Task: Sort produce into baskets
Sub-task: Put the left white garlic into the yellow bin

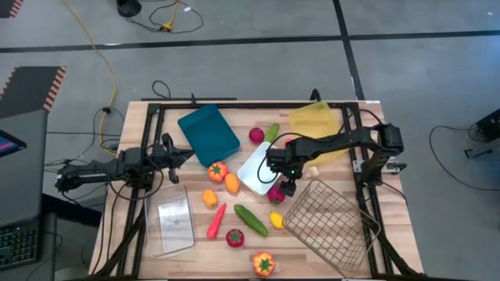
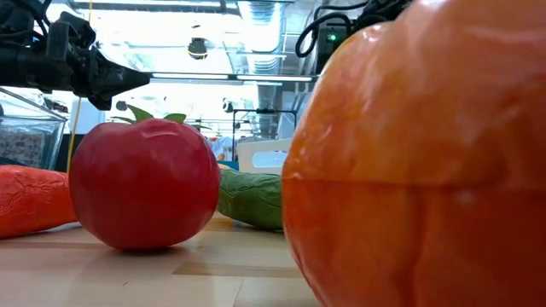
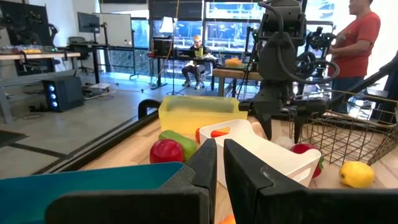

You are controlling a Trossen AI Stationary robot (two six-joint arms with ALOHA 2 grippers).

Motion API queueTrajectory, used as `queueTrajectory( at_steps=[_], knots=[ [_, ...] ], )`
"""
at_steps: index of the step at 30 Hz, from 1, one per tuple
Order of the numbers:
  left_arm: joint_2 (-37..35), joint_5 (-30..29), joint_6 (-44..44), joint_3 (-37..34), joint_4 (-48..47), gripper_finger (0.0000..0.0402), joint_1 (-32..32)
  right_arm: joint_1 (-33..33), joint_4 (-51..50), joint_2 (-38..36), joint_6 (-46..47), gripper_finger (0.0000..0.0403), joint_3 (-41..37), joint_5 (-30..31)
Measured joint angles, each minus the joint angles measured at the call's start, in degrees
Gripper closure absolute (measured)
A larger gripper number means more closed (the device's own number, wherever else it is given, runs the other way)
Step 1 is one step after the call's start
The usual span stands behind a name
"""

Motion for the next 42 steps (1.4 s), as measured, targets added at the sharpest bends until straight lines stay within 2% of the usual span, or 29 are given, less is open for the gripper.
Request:
queueTrajectory(
  at_steps=[10,21,31,42],
  knots=[
    [0.02,0.0,0.01,0.02,0.0,0.0383,0.01,0.02,1.2,0.81,-0.12,0.0096,-2.14,-0.45],
    [0.02,0.0,-0.01,0.01,0.0,0.0383,0.0,0.02,1.17,0.84,-0.1,0.013,-2.4,-0.44],
    [0.02,0.0,0.0,-0.01,0.0,0.0383,0.0,-0.07,0.91,0.41,-0.08,0.0137,-2.38,-0.49],
    [0.02,0.0,0.0,-0.01,0.0,0.0383,0.02,-2.26,-2.71,-7.66,-0.52,0.0139,0.6,-0.53]
  ],
)
